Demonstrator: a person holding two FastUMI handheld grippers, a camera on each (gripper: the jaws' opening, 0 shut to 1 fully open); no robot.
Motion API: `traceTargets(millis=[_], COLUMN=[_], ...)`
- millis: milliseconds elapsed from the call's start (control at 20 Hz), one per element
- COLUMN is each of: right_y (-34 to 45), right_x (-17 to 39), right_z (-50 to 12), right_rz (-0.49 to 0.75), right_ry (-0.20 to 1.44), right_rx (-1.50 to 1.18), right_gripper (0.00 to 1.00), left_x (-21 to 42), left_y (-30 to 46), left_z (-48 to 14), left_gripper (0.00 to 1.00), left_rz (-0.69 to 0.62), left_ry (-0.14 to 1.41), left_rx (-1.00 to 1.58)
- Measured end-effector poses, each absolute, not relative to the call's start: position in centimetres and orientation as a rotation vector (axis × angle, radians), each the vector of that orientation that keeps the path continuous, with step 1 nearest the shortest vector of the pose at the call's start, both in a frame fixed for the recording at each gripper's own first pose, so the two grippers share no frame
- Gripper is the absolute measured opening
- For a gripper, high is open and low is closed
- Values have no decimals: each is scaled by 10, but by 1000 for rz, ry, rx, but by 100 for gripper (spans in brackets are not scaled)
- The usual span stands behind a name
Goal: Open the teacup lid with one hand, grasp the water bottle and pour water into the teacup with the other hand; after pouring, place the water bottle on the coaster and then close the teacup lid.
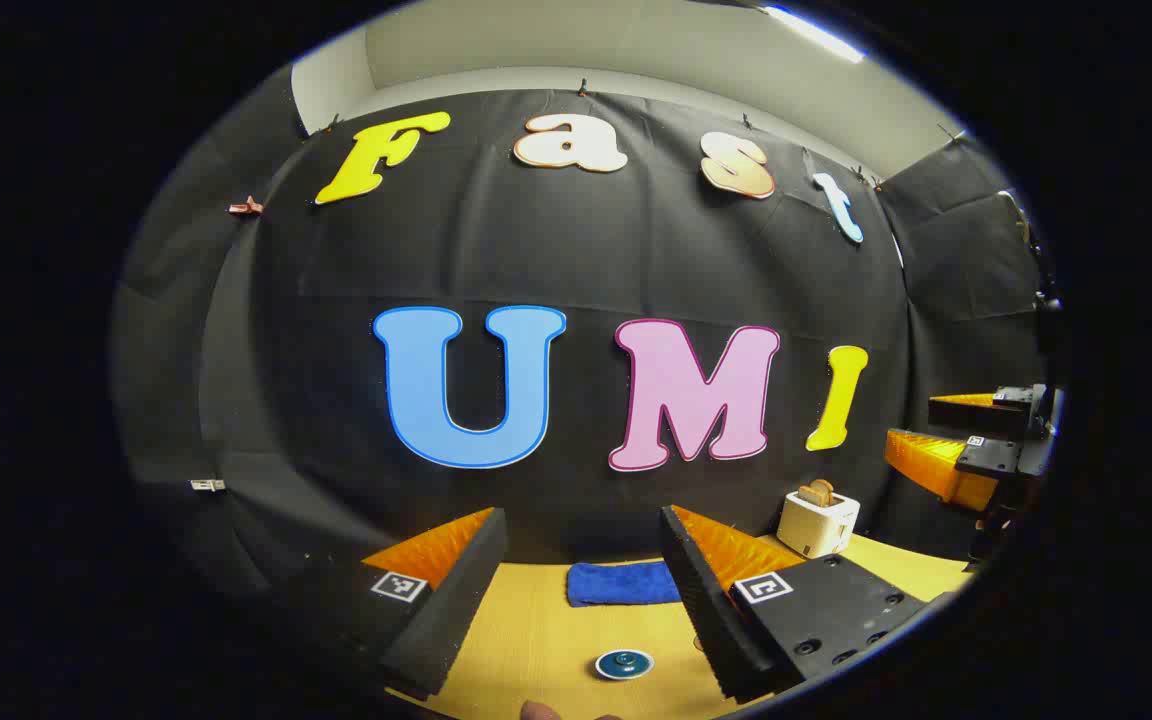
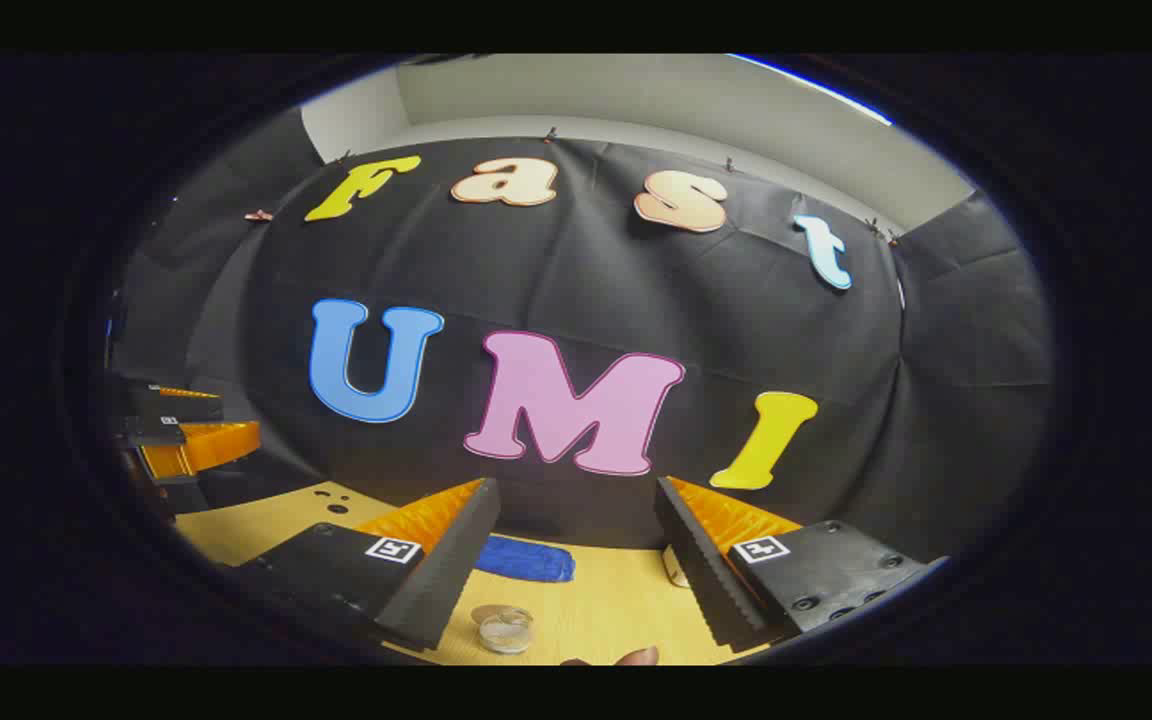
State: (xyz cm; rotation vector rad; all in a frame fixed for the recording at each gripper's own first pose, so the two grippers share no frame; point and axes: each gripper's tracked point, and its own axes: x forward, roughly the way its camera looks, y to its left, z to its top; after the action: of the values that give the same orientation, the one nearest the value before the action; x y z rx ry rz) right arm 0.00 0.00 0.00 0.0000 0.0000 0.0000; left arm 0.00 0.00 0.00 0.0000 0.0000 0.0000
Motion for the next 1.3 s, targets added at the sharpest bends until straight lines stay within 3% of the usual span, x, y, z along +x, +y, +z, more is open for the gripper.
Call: traceTargets(millis=[800,1300], right_y=[1,17], right_x=[3,4], right_z=[-17,-90], right_rz=[19,73], right_ry=[11,87], right_rx=[-21,3], right_gripper=[96,96], left_x=[9,56], left_y=[-28,-49], left_z=[-14,-185], left_gripper=[95,96], left_rz=[-71,-116], left_ry=[27,197], left_rx=[39,68])
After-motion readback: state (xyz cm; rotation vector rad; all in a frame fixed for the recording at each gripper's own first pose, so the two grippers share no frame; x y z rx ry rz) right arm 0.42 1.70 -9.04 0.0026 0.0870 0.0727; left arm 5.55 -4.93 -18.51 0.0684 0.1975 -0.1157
